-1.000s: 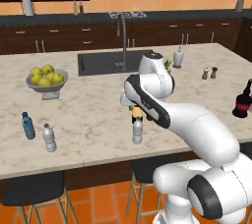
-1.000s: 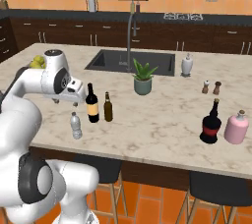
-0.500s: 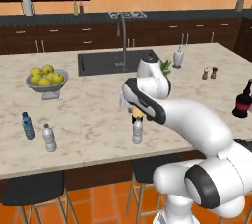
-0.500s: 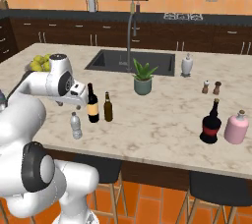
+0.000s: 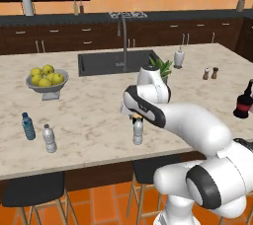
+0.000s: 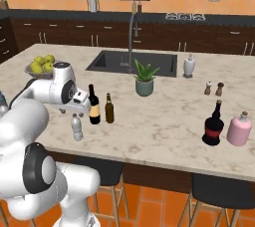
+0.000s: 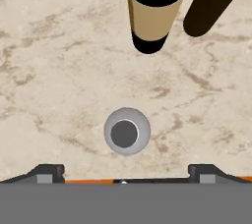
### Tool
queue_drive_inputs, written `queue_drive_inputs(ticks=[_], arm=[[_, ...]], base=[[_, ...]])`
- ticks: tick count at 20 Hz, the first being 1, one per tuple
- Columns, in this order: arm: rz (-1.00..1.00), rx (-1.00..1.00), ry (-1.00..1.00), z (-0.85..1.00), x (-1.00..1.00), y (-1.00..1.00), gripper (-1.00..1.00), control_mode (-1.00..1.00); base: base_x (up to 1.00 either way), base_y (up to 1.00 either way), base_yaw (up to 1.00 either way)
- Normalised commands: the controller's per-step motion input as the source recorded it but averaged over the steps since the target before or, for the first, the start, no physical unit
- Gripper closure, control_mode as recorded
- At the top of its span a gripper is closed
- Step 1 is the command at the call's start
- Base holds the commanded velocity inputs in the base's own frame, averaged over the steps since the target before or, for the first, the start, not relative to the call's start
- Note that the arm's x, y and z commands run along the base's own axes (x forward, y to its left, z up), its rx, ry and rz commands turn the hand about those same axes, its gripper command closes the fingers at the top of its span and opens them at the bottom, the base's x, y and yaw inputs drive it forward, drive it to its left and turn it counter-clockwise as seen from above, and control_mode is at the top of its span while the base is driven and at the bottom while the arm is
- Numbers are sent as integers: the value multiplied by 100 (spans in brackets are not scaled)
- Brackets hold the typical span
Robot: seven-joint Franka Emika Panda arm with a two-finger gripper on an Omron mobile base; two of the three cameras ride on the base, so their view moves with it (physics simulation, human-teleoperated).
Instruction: Move the plastic bottles in the middle to the plastics group, and the glass bottles in the middle to the glass group.
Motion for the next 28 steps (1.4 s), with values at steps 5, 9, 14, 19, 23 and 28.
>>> queue_drive_inputs(ticks=[5,9,14,19,23,28], arm=[[0,0,1,-23,1,-1,-100,-100],[0,0,0,-27,10,0,-100,-100],[0,0,2,0,28,0,-100,-100],[0,0,0,-1,1,0,-100,-100],[0,0,0,-12,0,0,-100,-100],[0,0,0,-14,0,0,-100,-100]], base=[[0,0,0],[0,0,0],[0,0,0],[0,0,0],[0,0,0],[0,0,0]])
